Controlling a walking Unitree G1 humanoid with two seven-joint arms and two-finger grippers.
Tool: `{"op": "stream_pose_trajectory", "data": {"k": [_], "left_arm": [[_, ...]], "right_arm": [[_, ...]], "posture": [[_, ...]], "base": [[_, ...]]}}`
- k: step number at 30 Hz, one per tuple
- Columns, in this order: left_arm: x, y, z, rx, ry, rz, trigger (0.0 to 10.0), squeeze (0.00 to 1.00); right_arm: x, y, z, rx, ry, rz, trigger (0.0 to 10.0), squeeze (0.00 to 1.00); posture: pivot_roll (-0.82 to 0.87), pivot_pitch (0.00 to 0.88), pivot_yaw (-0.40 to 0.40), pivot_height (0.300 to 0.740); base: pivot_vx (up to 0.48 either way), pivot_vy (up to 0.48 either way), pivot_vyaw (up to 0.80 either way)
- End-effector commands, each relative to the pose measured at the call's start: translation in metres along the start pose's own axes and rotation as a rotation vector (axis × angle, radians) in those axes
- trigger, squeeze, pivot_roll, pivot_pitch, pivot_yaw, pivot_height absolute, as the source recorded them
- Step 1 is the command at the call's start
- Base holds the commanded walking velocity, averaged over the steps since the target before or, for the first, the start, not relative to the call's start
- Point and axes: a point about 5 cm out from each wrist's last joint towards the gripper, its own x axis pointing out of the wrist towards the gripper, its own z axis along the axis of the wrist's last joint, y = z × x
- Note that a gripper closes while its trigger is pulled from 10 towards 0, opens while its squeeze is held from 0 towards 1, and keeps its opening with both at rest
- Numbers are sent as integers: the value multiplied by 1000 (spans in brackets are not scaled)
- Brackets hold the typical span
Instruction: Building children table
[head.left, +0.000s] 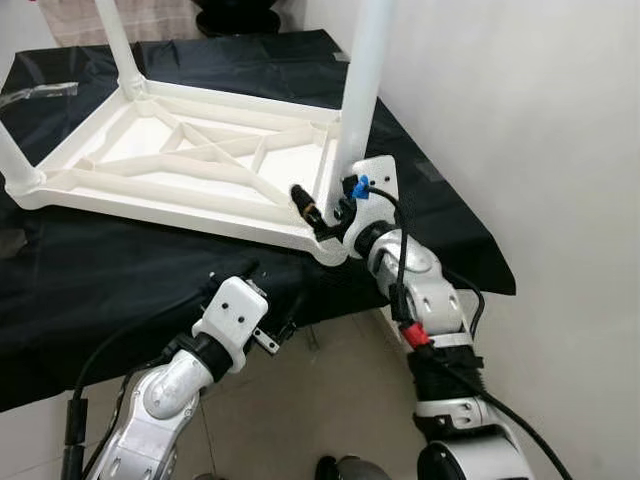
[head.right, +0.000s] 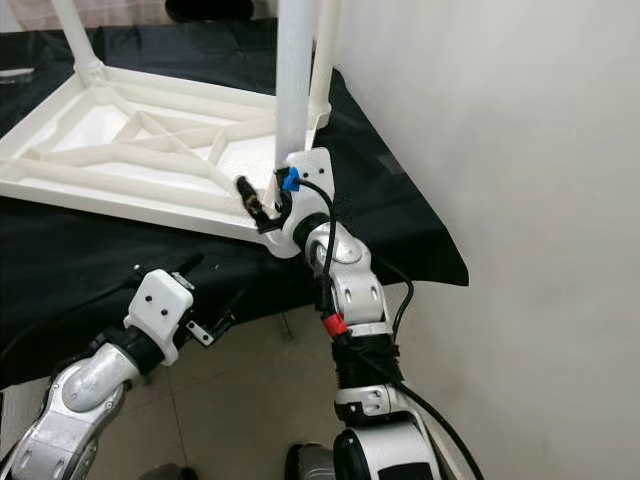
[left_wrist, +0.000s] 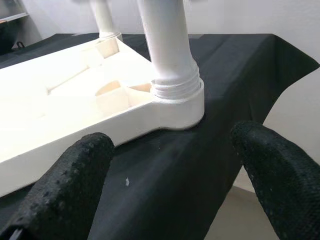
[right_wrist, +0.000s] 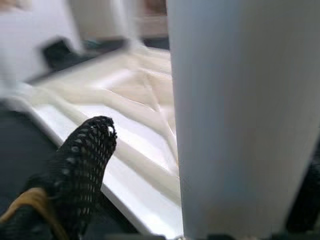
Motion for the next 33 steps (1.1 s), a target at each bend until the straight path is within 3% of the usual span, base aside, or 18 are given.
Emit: {"op": "stream_pose_trajectory", "data": {"k": [1,3,5,8,11,15,16,17,18,19,20,23,24,25,26,33], "left_arm": [[-3,-2,-3,-2,7,-8,10000,0],[-4,-2,-3,-4,5,-10,10000,0],[-5,-2,-3,-4,5,-11,10000,0],[-5,-2,-3,-4,4,-11,10000,0],[-6,-3,-3,-5,1,-11,10000,0],[-7,-3,-3,-6,1,-12,10000,0],[-8,-4,-3,-8,1,-13,10000,0],[-8,-4,-3,-8,1,-13,10000,0],[-8,-4,-2,-8,0,-14,10000,0],[-8,-4,-2,-8,0,-14,10000,0],[-8,-5,-2,-9,0,-14,10000,0],[-9,-5,-2,-10,-1,-15,10000,0],[-9,-6,-2,-12,-1,-15,10000,0],[-9,-6,-2,-12,-1,-15,10000,0],[-9,-7,-1,-16,-2,-17,10000,0],[-10,-7,0,-18,-4,-15,10000,0]], "right_arm": [[-4,-13,35,-78,-82,188,10000,1000],[-13,-38,67,-159,-102,317,10000,1000],[-15,-44,78,-166,-106,370,10000,1000],[-19,-49,89,-163,-104,455,10000,1000],[-25,-53,110,-156,-100,653,10000,1000],[-24,-52,123,-178,-89,749,10000,1000],[-24,-50,128,-201,-82,791,10000,745],[-24,-50,128,-201,-82,791,10000,745],[-23,-50,132,-220,-79,834,10000,267],[-23,-50,132,-220,-79,834,10000,267],[-22,-50,139,-215,-91,876,10000,0],[-21,-50,143,-206,-101,902,9647,0],[-19,-51,148,-192,-107,918,627,0],[-19,-51,148,-192,-107,918,627,0],[-16,-50,154,-169,-104,938,0,0],[-12,-45,160,-167,-92,961,0,0]], "posture": [[8,93,-101,740],[9,99,-101,740],[9,101,-101,740],[9,103,-102,740],[14,113,-102,740],[19,119,-101,740],[19,121,-101,740],[19,121,-101,740],[20,121,-101,740],[20,121,-101,740],[18,124,-99,740],[17,128,-98,740],[17,128,-97,740],[17,128,-97,740],[18,133,-100,740],[17,134,-101,740]], "base": [[0,0,0],[0,0,0],[0,0,0],[0,0,0],[0,0,0],[0,0,0],[0,0,0],[0,0,0],[0,0,0],[0,0,0],[0,0,0],[0,0,0],[0,0,0],[0,0,0],[0,0,0],[0,0,0]]}}
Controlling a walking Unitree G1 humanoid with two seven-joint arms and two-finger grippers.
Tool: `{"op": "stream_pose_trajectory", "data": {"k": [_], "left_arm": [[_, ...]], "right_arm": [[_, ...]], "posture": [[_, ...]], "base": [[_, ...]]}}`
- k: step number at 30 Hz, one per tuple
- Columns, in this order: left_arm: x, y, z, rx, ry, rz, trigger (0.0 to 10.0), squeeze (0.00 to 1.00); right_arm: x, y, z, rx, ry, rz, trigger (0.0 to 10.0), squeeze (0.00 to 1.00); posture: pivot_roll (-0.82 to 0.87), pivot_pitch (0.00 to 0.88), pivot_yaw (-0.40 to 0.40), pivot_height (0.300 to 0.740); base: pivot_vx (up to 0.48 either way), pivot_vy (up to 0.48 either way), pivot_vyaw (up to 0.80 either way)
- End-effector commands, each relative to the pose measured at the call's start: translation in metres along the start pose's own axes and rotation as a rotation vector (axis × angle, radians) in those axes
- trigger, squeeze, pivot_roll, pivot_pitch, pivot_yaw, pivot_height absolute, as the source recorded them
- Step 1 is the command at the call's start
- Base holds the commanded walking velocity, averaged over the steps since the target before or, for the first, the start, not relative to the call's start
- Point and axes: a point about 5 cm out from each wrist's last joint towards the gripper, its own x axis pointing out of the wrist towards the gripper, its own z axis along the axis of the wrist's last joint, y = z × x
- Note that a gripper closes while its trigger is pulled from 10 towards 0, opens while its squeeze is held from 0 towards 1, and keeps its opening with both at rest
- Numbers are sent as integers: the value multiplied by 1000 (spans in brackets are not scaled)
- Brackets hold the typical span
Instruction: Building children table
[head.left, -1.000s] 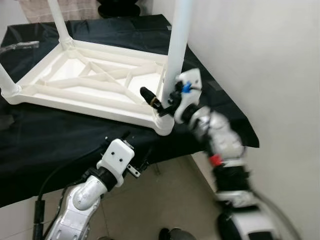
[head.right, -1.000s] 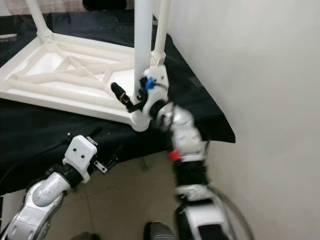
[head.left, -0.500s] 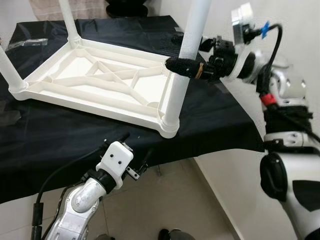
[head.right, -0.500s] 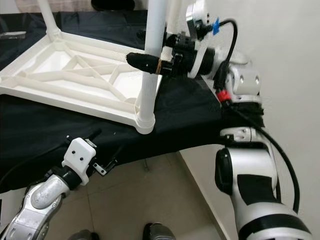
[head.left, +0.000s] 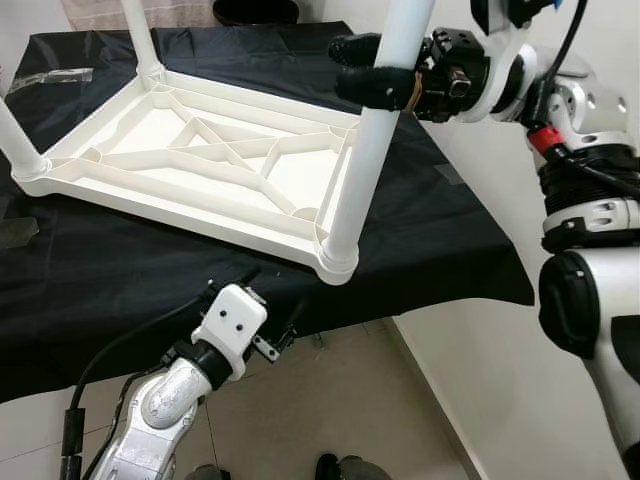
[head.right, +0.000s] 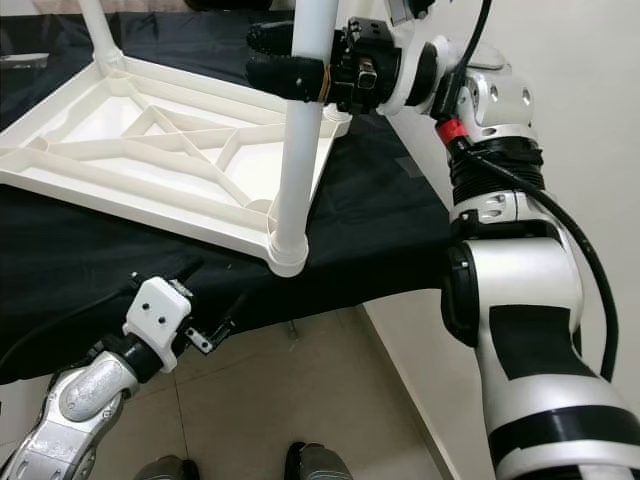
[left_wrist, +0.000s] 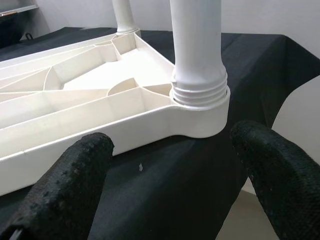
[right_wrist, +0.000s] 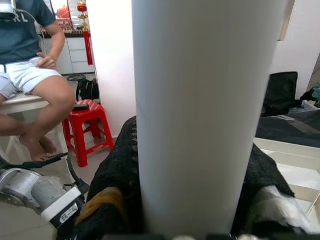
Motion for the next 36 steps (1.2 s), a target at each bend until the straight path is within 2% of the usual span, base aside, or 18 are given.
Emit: {"op": "stream_pose_trajectory", "data": {"k": [1,9,10,11,12,13,14,15,16,17,18,20,23,29,30,31,35,36], "left_arm": [[-3,-4,-2,-11,9,-8,10000,0],[-2,-4,-2,-13,8,-5,10000,0],[-1,-5,-2,-14,6,-2,10000,0],[-1,-5,-2,-14,6,-2,10000,0],[0,-6,-3,-16,4,2,10000,0],[0,-6,-3,-16,4,2,10000,0],[0,-6,-4,-15,1,10,10000,0],[2,-5,-5,-13,0,18,10000,0],[2,-5,-5,-13,0,18,10000,0],[5,-5,-7,-3,5,22,10000,0],[5,-5,-7,-3,5,22,10000,0],[6,-4,-10,0,11,20,10000,0],[7,-5,-13,-3,15,20,10000,0],[8,-4,-13,2,12,37,10000,0],[8,-3,-12,4,10,42,10000,0],[8,-2,-11,6,8,44,10000,0],[6,-1,-10,7,5,45,10000,0],[5,-1,-10,6,5,43,10000,0]], "right_arm": [[5,2,12,-57,9,49,0,0],[-1,-5,11,-91,74,-63,0,0],[-8,-16,1,-111,167,-280,0,0],[-8,-16,1,-111,167,-280,0,0],[-25,-35,-17,-84,287,-750,0,0],[-25,-35,-17,-84,287,-750,0,0],[-48,-43,-27,-173,359,-1113,0,0],[-56,-45,-39,-166,310,-1348,0,0],[-56,-45,-39,-166,310,-1348,0,0],[-36,-45,-59,-60,173,-1440,0,0],[-36,-45,-59,-60,173,-1440,0,0],[-3,-45,-70,50,103,-1378,0,0],[23,-45,-71,135,51,-1305,0,0],[50,-44,-65,151,29,-1235,0,0],[54,-43,-63,159,34,-1217,1490,0],[57,-43,-62,173,36,-1200,10000,0],[65,-36,-57,152,23,-1136,10000,0],[68,-31,-53,139,1,-1042,10000,427]], "posture": [[13,132,-104,740],[2,125,-112,740],[-15,117,-134,740],[-15,117,-134,740],[-31,109,-151,740],[-31,109,-151,740],[-46,103,-140,740],[-56,87,-119,740],[-56,87,-119,740],[-47,70,-115,740],[-47,70,-115,740],[-48,58,-118,740],[-53,46,-131,740],[-53,42,-148,740],[-47,53,-142,740],[-47,56,-140,740],[-41,69,-134,740],[-41,72,-134,740]], "base": [[0,0,0],[0,0,0],[0,0,0],[0,0,0],[0,0,0],[0,0,0],[0,0,0],[0,0,0],[0,0,0],[0,0,0],[0,0,0],[0,0,0],[0,0,0],[0,0,0],[0,0,0],[0,0,0],[0,0,0],[0,0,0]]}}
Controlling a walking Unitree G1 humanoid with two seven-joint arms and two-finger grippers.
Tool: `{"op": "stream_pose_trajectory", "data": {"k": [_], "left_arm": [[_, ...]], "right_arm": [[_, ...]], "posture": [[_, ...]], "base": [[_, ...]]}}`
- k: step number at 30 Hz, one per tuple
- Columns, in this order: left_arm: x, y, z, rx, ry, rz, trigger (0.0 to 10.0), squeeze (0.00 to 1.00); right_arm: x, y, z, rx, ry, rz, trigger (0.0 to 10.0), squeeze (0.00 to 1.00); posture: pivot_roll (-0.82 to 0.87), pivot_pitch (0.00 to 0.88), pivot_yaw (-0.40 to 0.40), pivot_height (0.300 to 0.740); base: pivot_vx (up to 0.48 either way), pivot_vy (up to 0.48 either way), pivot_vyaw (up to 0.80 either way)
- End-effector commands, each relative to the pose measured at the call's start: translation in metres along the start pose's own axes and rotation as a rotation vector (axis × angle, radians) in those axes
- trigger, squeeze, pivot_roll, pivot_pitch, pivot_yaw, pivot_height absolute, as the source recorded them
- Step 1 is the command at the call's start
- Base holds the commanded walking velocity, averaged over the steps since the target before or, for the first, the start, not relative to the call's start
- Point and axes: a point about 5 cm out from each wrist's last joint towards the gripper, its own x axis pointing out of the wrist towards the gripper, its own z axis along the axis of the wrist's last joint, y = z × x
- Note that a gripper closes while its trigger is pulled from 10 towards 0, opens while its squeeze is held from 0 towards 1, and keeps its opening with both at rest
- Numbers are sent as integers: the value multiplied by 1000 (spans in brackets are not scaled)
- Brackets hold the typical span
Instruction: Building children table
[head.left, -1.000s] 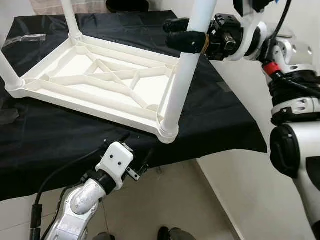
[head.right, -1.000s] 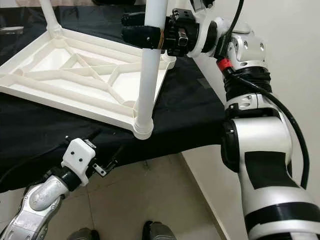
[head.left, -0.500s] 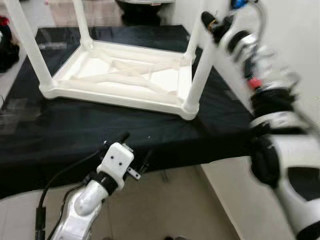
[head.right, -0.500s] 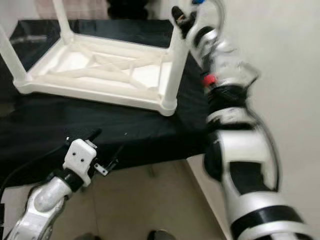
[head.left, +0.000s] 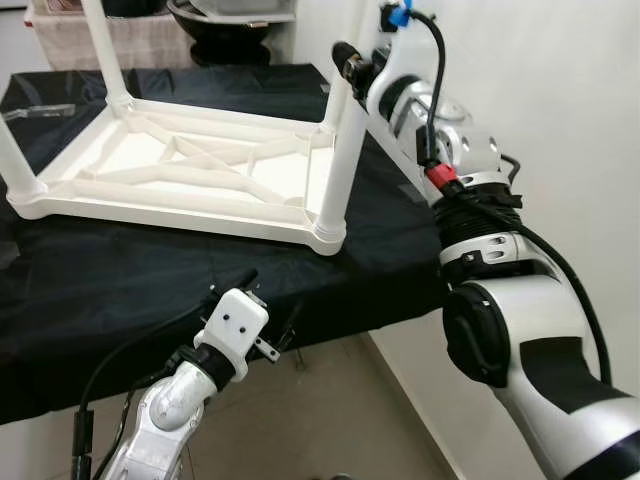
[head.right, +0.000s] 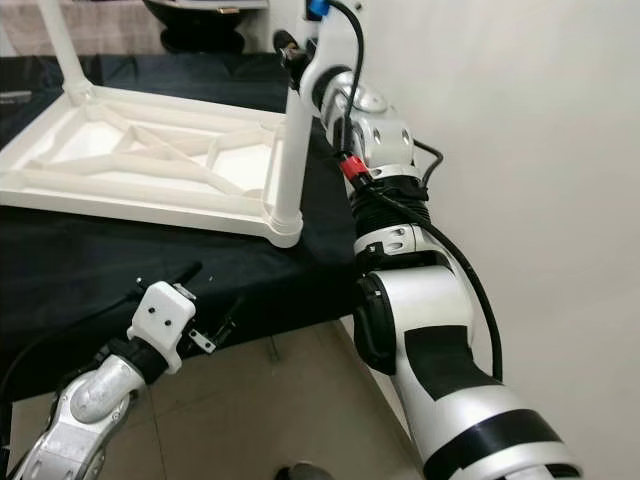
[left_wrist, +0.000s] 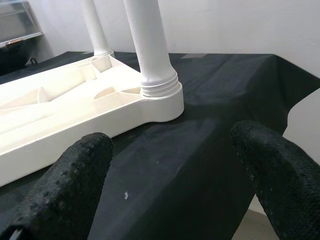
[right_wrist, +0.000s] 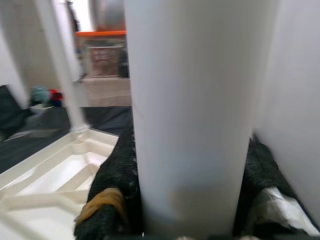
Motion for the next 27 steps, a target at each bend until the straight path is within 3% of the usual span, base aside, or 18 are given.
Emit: {"op": "stream_pose_trajectory", "data": {"k": [1,3,5,6,7,8,9,10,12,13,14,15,23,24,27], "left_arm": [[-2,-1,2,1,-8,-7,10000,0],[-2,-1,2,1,-8,-7,10000,0],[-4,-1,5,-1,-11,-10,10000,0],[-5,-1,5,-2,-12,-11,10000,0],[-5,-1,5,-2,-12,-11,10000,0],[-7,-3,7,-4,-13,-14,10000,0],[-7,-3,7,-4,-13,-14,10000,0],[-8,-3,8,-5,-14,-17,10000,0],[-8,-3,8,-5,-14,-17,10000,0],[-10,-5,9,-8,-14,-19,10000,0],[-10,-5,9,-8,-14,-19,10000,0],[-12,-7,11,-10,-13,-21,10000,0],[-18,-12,14,-16,-4,-21,10000,0],[-19,-12,14,-17,-2,-22,10000,0],[-19,-11,14,-17,1,-23,10000,0]], "right_arm": [[-3,18,-7,45,22,197,10000,992],[-3,18,-7,45,22,197,10000,992],[-19,15,3,-18,-18,460,10000,1000],[-25,12,6,-39,-28,534,10000,1000],[-25,12,6,-39,-28,534,10000,1000],[-38,3,8,-120,-41,684,10000,1000],[-38,3,8,-120,-41,684,10000,1000],[-47,-3,9,-176,-40,776,10000,1000],[-47,-3,9,-176,-40,776,10000,1000],[-58,-10,12,-188,-24,909,10000,867],[-58,-10,12,-188,-24,909,10000,867],[-66,-16,18,-187,-23,1013,10000,0],[-66,-36,45,-93,-68,1090,10000,0],[-67,-37,47,-73,-69,1121,0,0],[-70,-37,49,-28,-59,1179,0,0]], "posture": [[-38,80,-132,740],[-38,80,-132,740],[-35,104,-129,740],[-35,104,-129,740],[-35,104,-129,740],[-23,125,-128,740],[-23,125,-128,740],[-23,125,-128,740],[-23,125,-128,740],[-7,142,-130,740],[-7,142,-130,740],[0,153,-129,740],[11,172,-124,740],[11,172,-124,740],[9,170,-122,740]], "base": [[0,0,0],[0,0,0],[0,0,0],[0,0,0],[0,0,0],[0,0,0],[0,0,0],[0,0,0],[0,0,0],[0,0,0],[0,0,0],[0,0,0],[0,0,0],[0,0,0],[0,0,0]]}}
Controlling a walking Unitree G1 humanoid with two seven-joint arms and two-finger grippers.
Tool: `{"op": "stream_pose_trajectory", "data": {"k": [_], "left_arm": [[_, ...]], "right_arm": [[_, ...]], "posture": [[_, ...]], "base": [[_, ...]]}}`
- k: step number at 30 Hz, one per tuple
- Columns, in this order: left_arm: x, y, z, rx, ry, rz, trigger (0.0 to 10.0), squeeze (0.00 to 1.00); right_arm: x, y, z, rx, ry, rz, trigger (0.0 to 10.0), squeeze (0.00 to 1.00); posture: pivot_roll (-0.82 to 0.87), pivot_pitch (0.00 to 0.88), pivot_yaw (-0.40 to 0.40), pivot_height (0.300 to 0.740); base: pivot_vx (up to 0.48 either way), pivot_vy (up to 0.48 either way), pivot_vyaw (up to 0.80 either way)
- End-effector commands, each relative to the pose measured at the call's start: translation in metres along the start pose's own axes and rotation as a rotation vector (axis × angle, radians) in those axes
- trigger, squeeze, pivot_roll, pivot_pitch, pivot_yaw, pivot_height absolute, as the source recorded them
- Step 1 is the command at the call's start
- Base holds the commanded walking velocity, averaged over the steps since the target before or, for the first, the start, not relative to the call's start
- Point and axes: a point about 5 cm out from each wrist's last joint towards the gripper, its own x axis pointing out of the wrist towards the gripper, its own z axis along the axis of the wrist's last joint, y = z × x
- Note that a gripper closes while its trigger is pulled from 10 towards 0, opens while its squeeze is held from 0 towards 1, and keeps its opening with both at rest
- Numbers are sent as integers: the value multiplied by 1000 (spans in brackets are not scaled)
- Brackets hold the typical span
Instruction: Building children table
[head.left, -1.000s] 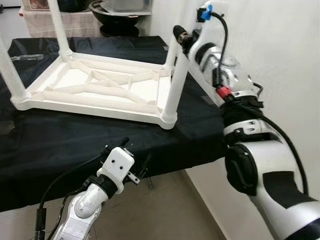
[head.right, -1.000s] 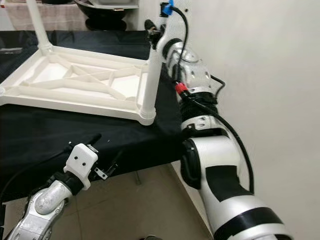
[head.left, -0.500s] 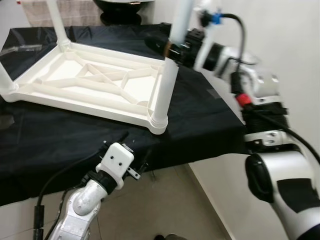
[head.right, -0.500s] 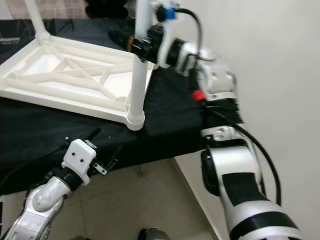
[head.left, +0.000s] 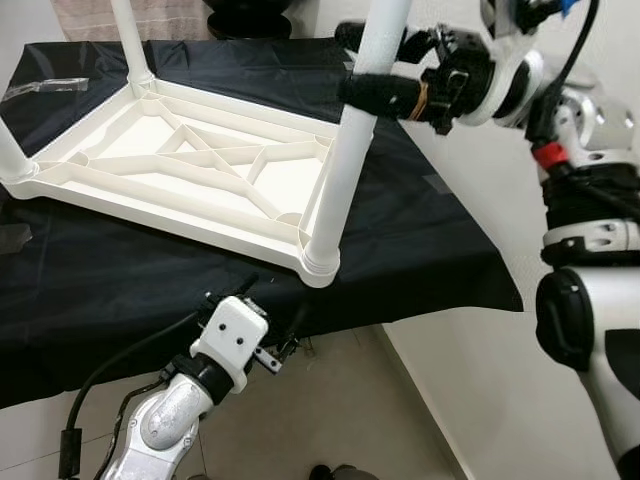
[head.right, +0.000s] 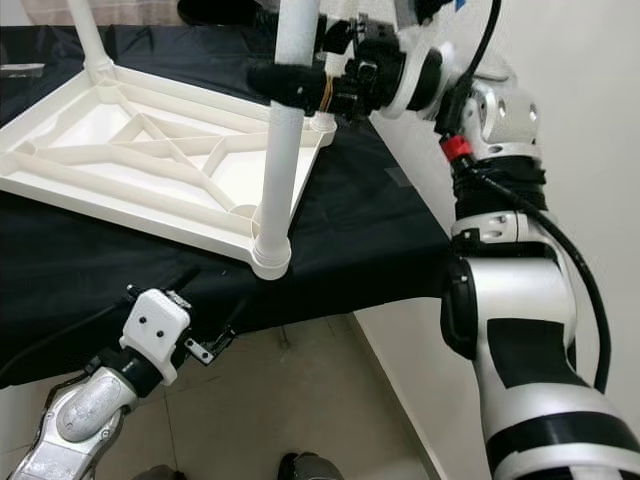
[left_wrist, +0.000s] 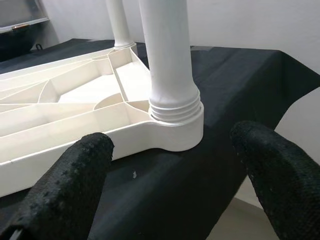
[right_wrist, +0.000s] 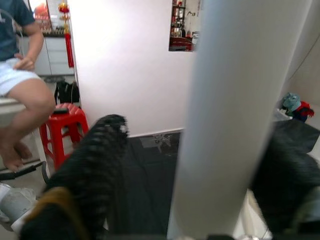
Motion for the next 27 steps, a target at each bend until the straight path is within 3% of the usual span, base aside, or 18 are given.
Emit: {"op": "stream_pose_trajectory", "data": {"k": [1,7,11,15,16,17,18,19,20,21,24,25,27], "left_arm": [[-2,-2,-1,-2,15,-9,10000,0],[-3,-2,-1,0,17,-8,10000,0],[1,0,-2,1,18,-8,10000,0],[1,0,-2,1,20,-8,10000,0],[3,-1,-3,1,17,-7,10000,0],[5,-1,-5,3,15,-6,10000,0],[7,-1,-6,5,13,-3,10000,0],[8,0,-7,7,13,-1,10000,0],[8,0,-7,7,13,-1,10000,0],[9,0,-8,11,14,1,10000,0],[14,4,-12,23,17,-5,10000,0],[16,4,-13,23,18,-13,10000,0],[17,4,-14,23,18,-18,10000,0]], "right_arm": [[-1,4,6,6,-16,74,0,0],[-3,7,2,21,31,102,0,0],[-6,2,-3,0,96,23,0,0],[-6,1,-3,1,100,23,0,0],[1,-4,-20,26,195,-183,0,0],[4,-19,-42,60,236,-649,0,0],[-4,-23,-59,25,242,-1051,0,0],[-7,-16,-73,49,201,-1272,0,0],[-7,-16,-73,49,201,-1272,0,0],[-1,-6,-89,132,155,-1352,0,0],[54,15,-126,293,135,-1205,0,0],[64,16,-131,311,138,-1174,0,0],[69,15,-133,320,140,-1161,0,0]], "posture": [[9,170,-122,740],[3,162,-122,740],[-12,144,-123,740],[-14,141,-124,740],[-23,115,-153,740],[-16,97,-167,740],[-18,95,-169,740],[-13,83,-165,740],[-13,83,-165,740],[-12,80,-162,740],[-26,58,-144,740],[-22,48,-148,740],[-22,45,-148,740]], "base": [[0,0,0],[0,0,0],[0,0,0],[0,0,0],[0,0,0],[0,0,0],[0,0,0],[0,0,0],[0,0,0],[0,0,0],[0,0,0],[0,0,0],[0,0,0]]}}
